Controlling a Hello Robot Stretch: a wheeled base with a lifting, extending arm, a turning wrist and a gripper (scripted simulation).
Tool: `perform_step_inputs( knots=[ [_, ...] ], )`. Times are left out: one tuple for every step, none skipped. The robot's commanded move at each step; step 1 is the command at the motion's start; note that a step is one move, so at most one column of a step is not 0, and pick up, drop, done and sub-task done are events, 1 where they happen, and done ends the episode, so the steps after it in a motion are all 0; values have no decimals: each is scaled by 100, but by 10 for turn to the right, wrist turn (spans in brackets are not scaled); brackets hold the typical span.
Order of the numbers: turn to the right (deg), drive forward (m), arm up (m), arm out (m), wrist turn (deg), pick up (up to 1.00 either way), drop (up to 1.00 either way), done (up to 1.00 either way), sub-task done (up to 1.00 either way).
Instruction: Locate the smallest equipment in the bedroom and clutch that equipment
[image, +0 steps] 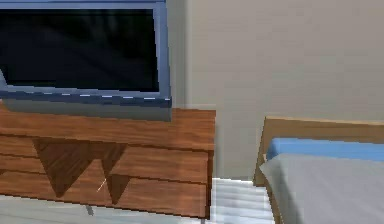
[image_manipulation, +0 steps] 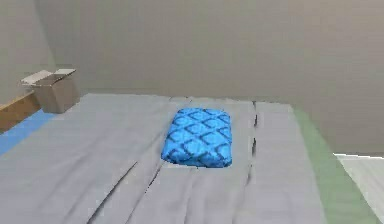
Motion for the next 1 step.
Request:
perform_step_inputs(
  knots=[
    [0,50,0,0,0,0,0,0,0]
  ],
)
